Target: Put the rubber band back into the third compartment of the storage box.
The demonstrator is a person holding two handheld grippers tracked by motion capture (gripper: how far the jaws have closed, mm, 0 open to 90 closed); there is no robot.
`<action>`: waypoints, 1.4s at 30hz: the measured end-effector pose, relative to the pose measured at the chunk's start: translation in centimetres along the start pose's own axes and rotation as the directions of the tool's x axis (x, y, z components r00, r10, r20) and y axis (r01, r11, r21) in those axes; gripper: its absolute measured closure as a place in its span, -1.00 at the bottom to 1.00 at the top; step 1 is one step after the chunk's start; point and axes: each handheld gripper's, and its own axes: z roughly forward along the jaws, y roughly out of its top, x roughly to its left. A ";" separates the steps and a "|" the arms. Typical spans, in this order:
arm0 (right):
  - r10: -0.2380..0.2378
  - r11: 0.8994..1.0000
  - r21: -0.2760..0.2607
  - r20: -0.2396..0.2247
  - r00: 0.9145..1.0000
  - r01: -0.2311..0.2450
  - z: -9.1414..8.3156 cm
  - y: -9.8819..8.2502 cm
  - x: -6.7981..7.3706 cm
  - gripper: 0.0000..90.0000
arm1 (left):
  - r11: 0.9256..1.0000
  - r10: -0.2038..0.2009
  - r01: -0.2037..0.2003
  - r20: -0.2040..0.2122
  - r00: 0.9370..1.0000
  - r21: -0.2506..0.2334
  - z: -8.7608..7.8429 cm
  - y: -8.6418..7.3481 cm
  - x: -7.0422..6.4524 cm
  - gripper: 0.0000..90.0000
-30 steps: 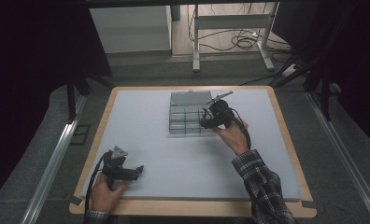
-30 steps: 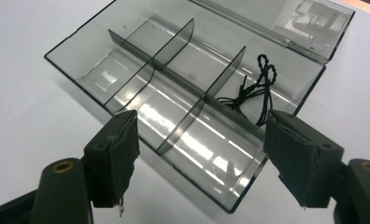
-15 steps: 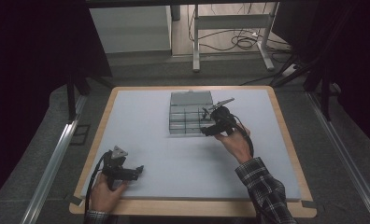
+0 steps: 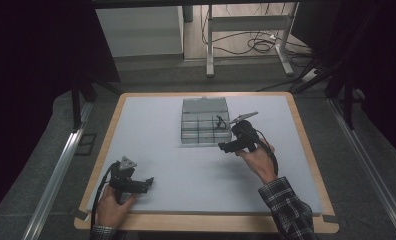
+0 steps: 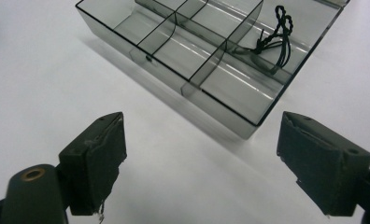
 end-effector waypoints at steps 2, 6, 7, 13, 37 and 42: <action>0.007 1.000 0.000 -0.003 1.000 -0.007 -0.2 -0.3 0.1 -0.68 | 1.000 0.000 0.000 0.000 1.000 0.001 0.0 0.0 0.0 -1.00; 0.000 1.000 0.005 -0.002 1.000 0.000 -0.5 -0.9 0.2 -0.72 | 1.000 0.000 0.000 0.000 1.000 0.000 0.0 0.0 0.0 -1.00; -0.008 1.000 0.009 0.002 1.000 0.008 -0.5 -1.0 0.3 -0.73 | 1.000 0.000 0.000 0.000 1.000 0.000 0.0 0.0 0.0 -1.00; -0.014 1.000 0.010 0.008 1.000 0.013 -0.9 -2.1 0.6 -0.75 | 1.000 0.000 0.000 0.000 1.000 0.000 0.0 0.0 0.0 -1.00; 0.022 1.000 -0.004 0.056 0.998 -0.022 -4.8 -7.4 0.3 -0.80 | 1.000 0.001 -0.001 -0.001 1.000 0.001 0.0 0.0 0.0 -1.00; 0.031 1.000 -0.003 0.071 0.997 -0.030 -5.7 -8.5 0.1 -0.80 | 1.000 0.001 -0.001 -0.001 1.000 0.001 0.0 0.0 0.0 -1.00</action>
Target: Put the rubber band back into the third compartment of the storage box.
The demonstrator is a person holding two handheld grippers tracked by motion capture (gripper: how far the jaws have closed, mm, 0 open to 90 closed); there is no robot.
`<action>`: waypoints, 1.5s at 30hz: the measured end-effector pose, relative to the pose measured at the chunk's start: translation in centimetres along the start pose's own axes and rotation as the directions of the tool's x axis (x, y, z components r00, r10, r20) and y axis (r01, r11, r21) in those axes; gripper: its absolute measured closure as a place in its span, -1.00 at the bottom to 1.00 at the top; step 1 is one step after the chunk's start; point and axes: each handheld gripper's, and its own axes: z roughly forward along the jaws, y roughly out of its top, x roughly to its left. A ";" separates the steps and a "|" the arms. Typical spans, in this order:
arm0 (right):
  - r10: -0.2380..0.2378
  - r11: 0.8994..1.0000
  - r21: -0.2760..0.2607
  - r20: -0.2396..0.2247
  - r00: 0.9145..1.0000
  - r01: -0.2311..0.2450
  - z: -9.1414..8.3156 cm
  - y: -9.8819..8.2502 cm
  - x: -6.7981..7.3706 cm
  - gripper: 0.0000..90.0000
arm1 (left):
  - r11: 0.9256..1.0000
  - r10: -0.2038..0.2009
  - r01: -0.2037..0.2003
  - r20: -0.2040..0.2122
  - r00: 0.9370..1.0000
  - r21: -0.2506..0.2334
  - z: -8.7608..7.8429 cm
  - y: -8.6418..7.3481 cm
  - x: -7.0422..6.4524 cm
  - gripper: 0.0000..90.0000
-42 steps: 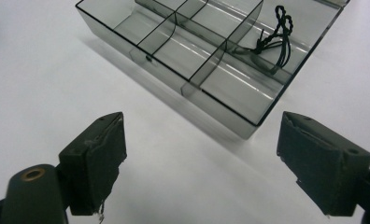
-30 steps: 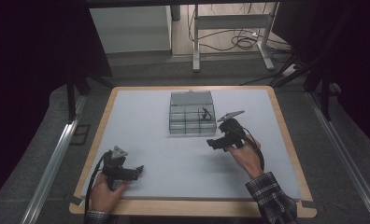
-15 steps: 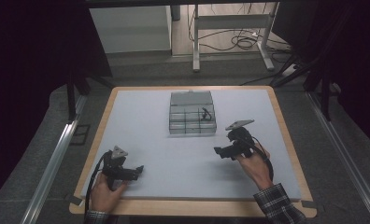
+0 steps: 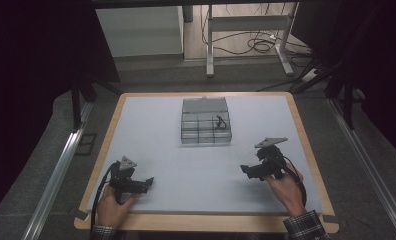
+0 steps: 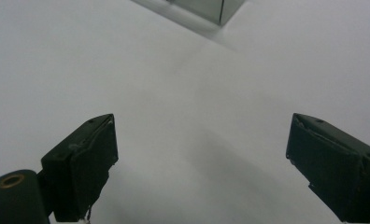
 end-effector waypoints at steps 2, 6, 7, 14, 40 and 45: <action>0.003 1.000 0.002 0.001 1.000 -0.003 -0.1 -0.2 0.0 -0.80 | 1.000 0.000 0.000 0.000 1.000 0.000 0.0 0.0 0.0 -1.00; 0.013 1.000 0.001 0.009 1.000 -0.013 -0.7 -1.1 -0.4 -0.80 | 1.000 0.000 0.000 0.000 1.000 0.000 0.0 0.0 0.0 -1.00; 0.016 1.000 -0.001 0.015 1.000 -0.016 -0.8 -1.3 -0.4 -0.80 | 1.000 0.000 0.000 0.000 1.000 0.000 0.0 0.0 0.0 -1.00; 0.022 1.000 -0.002 0.031 0.999 -0.022 -1.6 -2.5 -0.6 -0.80 | 1.000 0.000 0.000 0.000 1.000 0.000 0.0 0.0 0.0 -1.00; 0.047 0.999 -0.015 0.026 0.999 -0.047 -1.9 -6.5 0.4 -0.86 | 1.000 0.000 0.000 0.000 1.000 -0.001 0.0 0.0 0.0 -1.00; 0.050 0.999 -0.022 0.014 0.999 -0.050 -1.4 -7.2 0.8 -0.87 | 1.000 0.000 0.000 0.000 1.000 0.000 0.0 0.0 0.0 -1.00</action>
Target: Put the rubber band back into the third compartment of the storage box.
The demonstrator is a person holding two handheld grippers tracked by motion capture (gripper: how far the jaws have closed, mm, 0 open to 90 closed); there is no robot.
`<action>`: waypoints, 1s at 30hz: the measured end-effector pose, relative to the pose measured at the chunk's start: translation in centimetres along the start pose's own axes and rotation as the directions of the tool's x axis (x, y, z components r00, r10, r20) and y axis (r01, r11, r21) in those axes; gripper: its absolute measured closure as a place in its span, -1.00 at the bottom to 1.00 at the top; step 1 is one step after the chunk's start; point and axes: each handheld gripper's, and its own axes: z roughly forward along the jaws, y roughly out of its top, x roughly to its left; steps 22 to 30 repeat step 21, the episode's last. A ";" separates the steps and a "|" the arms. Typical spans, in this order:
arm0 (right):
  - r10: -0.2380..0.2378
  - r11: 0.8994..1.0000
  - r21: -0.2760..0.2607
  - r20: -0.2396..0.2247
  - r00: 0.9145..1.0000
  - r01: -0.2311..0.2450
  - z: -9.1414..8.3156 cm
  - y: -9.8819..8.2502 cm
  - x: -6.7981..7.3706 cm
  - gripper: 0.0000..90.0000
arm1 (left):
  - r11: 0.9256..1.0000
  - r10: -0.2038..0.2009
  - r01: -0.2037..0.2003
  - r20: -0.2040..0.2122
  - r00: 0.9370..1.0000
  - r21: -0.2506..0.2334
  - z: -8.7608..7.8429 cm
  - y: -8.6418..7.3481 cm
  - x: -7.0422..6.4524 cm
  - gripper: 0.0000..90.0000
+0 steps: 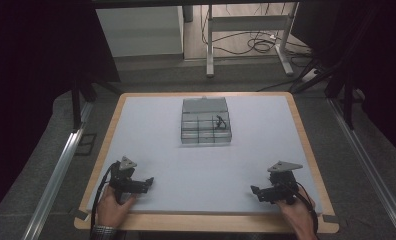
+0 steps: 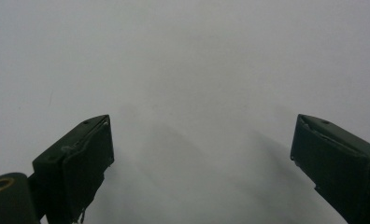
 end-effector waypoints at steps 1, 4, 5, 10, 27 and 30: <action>-0.001 1.000 -0.003 -0.003 1.000 0.001 0.1 -0.2 0.1 -0.87 | 1.000 0.000 0.000 0.000 1.000 0.000 0.0 0.0 0.0 -1.00; -0.005 1.000 -0.001 -0.009 1.000 0.005 0.5 -0.7 0.3 -0.88 | 1.000 0.000 0.000 0.000 1.000 0.000 0.0 0.0 0.0 -1.00; -0.008 1.000 -0.005 -0.006 1.000 0.008 0.5 -0.8 0.3 -0.88 | 1.000 0.000 0.000 0.000 1.000 0.000 0.0 0.0 0.0 -1.00; -0.021 0.999 -0.046 0.017 1.000 0.022 0.6 -1.4 0.7 -0.89 | 1.000 0.000 0.000 0.000 1.000 0.000 0.0 0.0 0.0 -1.00; -0.038 0.986 -0.159 0.057 0.998 0.047 0.8 -3.1 1.1 -0.91 | 1.000 0.001 -0.001 0.000 1.000 0.000 0.0 0.0 0.0 -1.00; -0.038 0.986 -0.159 0.057 0.998 0.047 0.8 -3.1 1.1 -0.91 | 1.000 0.001 -0.001 0.000 1.000 0.000 0.0 0.0 0.0 -1.00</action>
